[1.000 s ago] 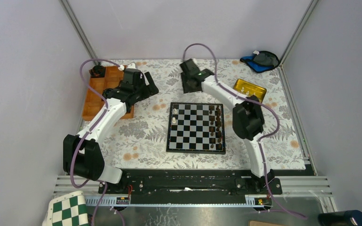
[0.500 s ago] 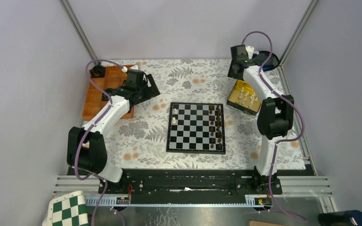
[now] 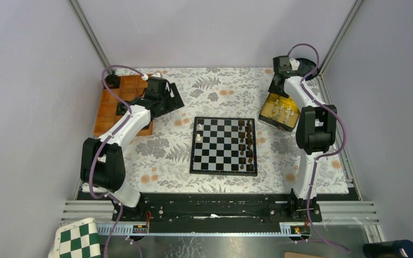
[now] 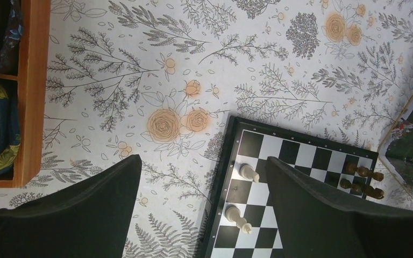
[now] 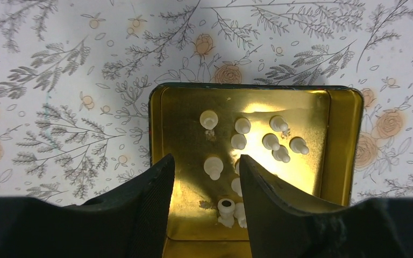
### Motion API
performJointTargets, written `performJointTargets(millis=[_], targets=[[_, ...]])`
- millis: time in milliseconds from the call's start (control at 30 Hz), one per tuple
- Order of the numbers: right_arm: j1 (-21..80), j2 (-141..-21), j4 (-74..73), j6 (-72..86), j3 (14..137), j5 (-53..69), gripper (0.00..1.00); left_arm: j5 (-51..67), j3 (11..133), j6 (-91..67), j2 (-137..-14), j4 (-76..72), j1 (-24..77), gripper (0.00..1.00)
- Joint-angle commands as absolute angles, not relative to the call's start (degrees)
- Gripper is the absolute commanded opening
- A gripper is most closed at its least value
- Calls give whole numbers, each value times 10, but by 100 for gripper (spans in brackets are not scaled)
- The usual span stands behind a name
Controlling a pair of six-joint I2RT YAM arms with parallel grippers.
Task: Set up the chess pieces on the board
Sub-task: Pick up the chess piece from the storage box.
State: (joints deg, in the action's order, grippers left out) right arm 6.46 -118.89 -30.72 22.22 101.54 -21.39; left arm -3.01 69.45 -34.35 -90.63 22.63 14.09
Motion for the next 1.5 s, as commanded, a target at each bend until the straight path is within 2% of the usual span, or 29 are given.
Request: performJointTargets(millis=[0,400,1100,1467], targets=[[57,-1215,-293,233,1016,-195,53,-42,717,-330,-915,215,138,92],[39,-1263,-287,234,1035,-170,47,-46,732,-332,-940,223,136,92],[27,-1301,-278,223,1074,-149,43,-39,739,-344,-970,226,137,91],[24,-1311,-281,223,1076,-140,34,-38,739,-343,-978,226,137,91]])
